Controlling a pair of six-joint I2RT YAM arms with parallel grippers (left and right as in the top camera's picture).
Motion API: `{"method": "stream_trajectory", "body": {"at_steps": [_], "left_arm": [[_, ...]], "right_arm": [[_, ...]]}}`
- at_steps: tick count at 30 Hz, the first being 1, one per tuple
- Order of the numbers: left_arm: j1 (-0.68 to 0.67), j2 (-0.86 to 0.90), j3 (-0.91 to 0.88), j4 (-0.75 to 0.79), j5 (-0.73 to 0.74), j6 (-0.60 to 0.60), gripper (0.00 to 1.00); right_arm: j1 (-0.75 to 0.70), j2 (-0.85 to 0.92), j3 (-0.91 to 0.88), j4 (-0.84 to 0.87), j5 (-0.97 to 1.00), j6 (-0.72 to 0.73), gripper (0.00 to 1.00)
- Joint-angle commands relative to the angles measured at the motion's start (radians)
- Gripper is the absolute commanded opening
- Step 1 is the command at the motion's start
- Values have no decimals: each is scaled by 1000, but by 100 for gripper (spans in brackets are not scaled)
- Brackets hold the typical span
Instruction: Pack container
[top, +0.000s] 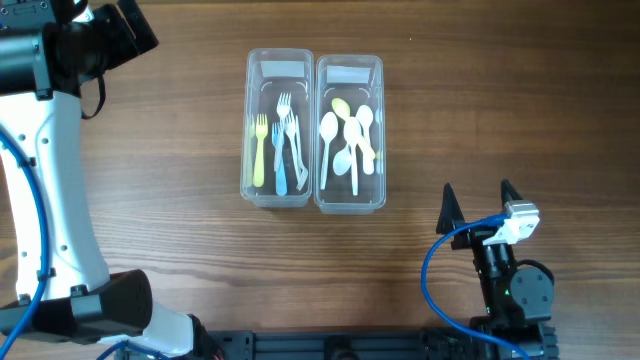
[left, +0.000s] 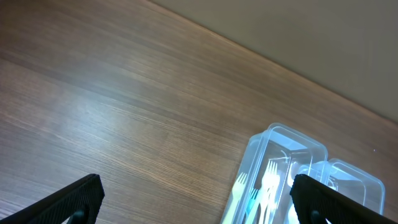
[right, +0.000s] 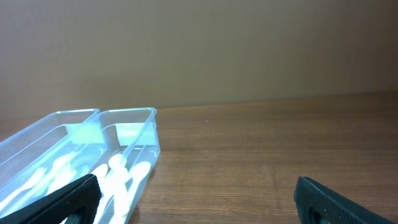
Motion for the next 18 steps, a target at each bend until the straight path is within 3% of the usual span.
{"method": "stream_trajectory", "body": {"at_steps": [1,10,18], "left_arm": [[5,-1,-2,3,1,9,100],[5,-23,-2,3,1,9,100],[-77,-372,-2,26,-53,9,100]], "right_arm": [[-5,-10,-3,2,-20,-19,100],[-5,-10,-3,2,-20,-19,100],[-5,-10,-3,2,-20,-19,100]]}}
